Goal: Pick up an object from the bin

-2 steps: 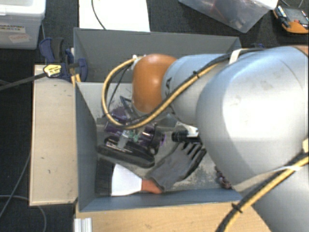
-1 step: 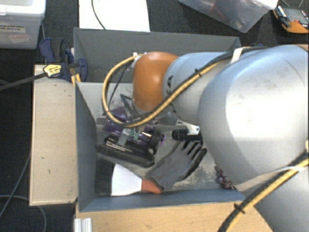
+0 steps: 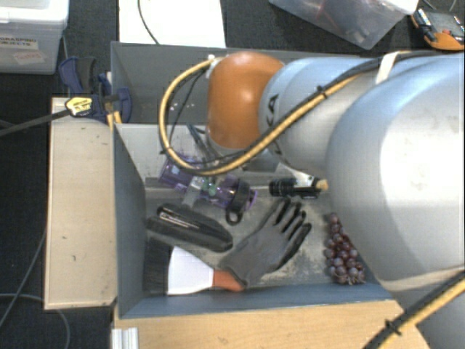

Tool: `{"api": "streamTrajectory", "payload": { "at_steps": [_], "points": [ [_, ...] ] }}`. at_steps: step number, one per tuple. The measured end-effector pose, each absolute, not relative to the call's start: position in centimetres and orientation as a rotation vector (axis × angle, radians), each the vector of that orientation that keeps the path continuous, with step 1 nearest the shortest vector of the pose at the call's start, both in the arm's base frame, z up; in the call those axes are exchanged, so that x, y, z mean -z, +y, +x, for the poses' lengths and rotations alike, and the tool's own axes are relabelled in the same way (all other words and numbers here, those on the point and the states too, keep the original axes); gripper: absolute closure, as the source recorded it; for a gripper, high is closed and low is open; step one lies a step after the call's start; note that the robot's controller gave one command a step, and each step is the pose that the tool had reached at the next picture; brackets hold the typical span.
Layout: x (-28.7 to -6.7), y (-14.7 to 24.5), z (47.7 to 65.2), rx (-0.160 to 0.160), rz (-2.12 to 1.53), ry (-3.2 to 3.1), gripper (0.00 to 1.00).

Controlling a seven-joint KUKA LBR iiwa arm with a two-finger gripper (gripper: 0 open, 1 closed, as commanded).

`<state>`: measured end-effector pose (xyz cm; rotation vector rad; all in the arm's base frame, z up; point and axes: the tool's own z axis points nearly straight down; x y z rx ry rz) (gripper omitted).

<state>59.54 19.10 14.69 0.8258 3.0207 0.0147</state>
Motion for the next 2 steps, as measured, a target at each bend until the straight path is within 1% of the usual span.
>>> {"api": "streamTrajectory", "payload": {
  "at_steps": [1, 2],
  "points": [
    [-13.5, 19.0, 59.4, -0.011, 0.825, 3.024, 1.00],
    [-17.5, 19.1, 59.5, -0.014, 0.816, 3.024, 1.00]
  ]
}}
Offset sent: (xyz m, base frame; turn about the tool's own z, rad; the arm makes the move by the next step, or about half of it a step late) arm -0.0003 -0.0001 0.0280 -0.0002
